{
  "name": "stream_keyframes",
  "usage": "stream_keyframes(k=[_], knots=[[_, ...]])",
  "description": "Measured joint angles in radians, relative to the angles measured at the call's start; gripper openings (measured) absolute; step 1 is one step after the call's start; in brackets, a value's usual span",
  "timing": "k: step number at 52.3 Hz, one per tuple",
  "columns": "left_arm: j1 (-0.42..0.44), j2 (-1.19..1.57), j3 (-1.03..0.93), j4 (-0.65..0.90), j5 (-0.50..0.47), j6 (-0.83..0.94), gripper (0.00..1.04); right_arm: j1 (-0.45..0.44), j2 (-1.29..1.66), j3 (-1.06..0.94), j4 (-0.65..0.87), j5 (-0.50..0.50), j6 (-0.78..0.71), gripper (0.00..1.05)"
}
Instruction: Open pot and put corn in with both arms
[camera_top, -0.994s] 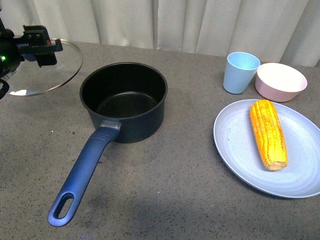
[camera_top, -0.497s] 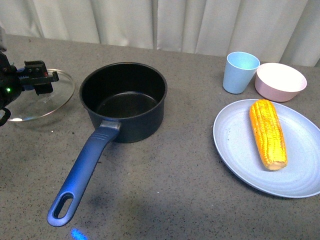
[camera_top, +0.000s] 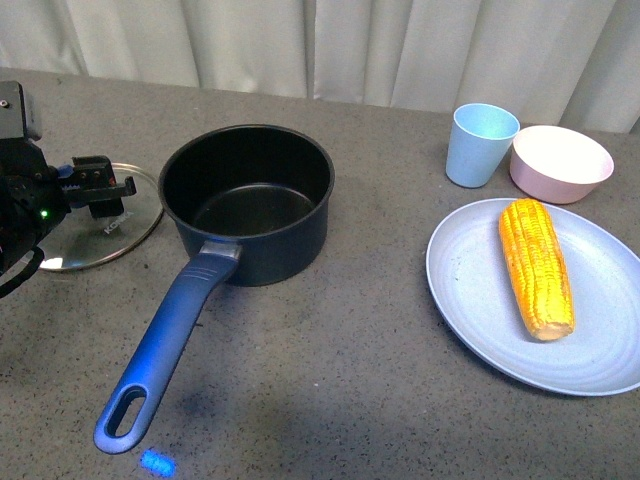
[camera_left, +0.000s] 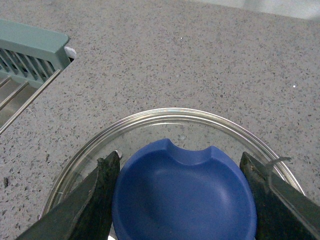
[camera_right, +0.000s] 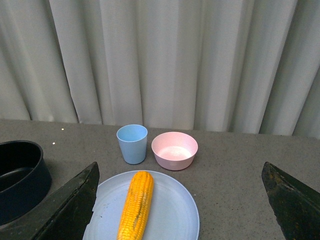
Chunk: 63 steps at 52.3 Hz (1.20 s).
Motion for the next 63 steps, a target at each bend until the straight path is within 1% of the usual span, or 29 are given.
stream_keyframes(k=[10,11,16,17,19,23,31,39,42,47,51,59,63], knots=[[0.000,0.008,0.005,0.014,-0.014,0.000,0.65,0.000,0.000,0.000,0.000,0.000,0.000,0.95],[0.000,0.008,0.005,0.016,-0.018,0.002,0.71,0.000,0.000,0.000,0.000,0.000,0.000,0.95],[0.000,-0.005,0.003,0.035,-0.036,0.015,0.90,0.000,0.000,0.000,0.000,0.000,0.000,0.95],[0.000,-0.014,0.000,0.034,-0.042,0.015,0.96,0.000,0.000,0.000,0.000,0.000,0.000,0.95],[0.000,-0.031,-0.005,0.031,-0.047,0.015,1.00,0.000,0.000,0.000,0.000,0.000,0.000,0.95],[0.001,-0.066,-0.021,0.023,-0.048,0.011,0.97,0.000,0.000,0.000,0.000,0.000,0.000,0.95],[0.005,-0.229,-0.124,-0.048,-0.047,-0.009,0.98,0.000,0.000,0.000,0.000,0.000,0.000,0.95],[0.009,-0.483,-0.339,-0.062,-0.037,-0.019,0.98,0.000,0.000,0.000,0.000,0.000,0.000,0.95],[0.013,-0.605,-0.436,-0.072,-0.016,-0.020,0.98,0.000,0.000,0.000,0.000,0.000,0.000,0.95],[0.016,-0.806,-0.573,-0.146,0.014,-0.018,0.98,0.000,0.000,0.000,0.000,0.000,0.000,0.95],[0.026,-0.995,-0.668,-0.256,0.037,-0.024,0.98,0.000,0.000,0.000,0.000,0.000,0.000,0.95],[0.037,-1.250,-0.755,-0.412,0.065,-0.024,0.98,0.000,0.000,0.000,0.000,0.000,0.000,0.95],[0.039,-1.371,-0.773,-0.509,0.056,-0.022,0.98,0.000,0.000,0.000,0.000,0.000,0.000,0.95]])
